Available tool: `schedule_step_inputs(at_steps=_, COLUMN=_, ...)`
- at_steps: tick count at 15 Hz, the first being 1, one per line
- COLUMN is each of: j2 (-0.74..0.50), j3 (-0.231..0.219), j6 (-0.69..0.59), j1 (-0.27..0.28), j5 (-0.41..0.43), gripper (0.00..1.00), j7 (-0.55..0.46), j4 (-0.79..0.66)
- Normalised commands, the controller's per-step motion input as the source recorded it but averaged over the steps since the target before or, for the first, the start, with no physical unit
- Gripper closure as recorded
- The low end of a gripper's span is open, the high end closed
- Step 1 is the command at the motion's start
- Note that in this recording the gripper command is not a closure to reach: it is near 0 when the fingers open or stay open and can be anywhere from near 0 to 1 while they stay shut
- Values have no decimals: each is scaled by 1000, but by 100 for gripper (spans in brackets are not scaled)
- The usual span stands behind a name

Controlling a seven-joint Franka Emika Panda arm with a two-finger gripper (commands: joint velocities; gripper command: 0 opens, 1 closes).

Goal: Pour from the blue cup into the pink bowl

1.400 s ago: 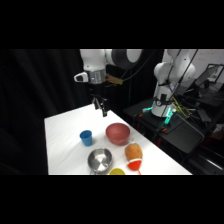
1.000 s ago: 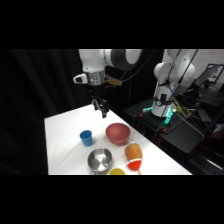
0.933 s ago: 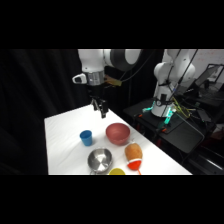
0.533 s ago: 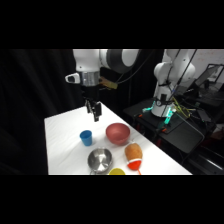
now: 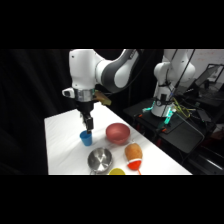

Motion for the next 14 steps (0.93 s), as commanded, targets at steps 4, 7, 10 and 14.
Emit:
schedule_step_inputs(at_steps=4, j2=257, j3=-74, j6=148, j1=60, j5=-16, gripper=0, j7=171, j4=244)
schedule_step_inputs(at_steps=7, j2=209, j3=-65, j6=90, j1=45, j5=39, gripper=0, j7=110, j4=224)
schedule_step_inputs(at_steps=10, j2=192, j3=-48, j6=87, j1=23, j5=87, gripper=0, j7=59, j4=182)
schedule_step_inputs(at_steps=14, j2=166, j3=-27, j6=81, j1=5, j5=125, gripper=0, j7=18, j4=160)
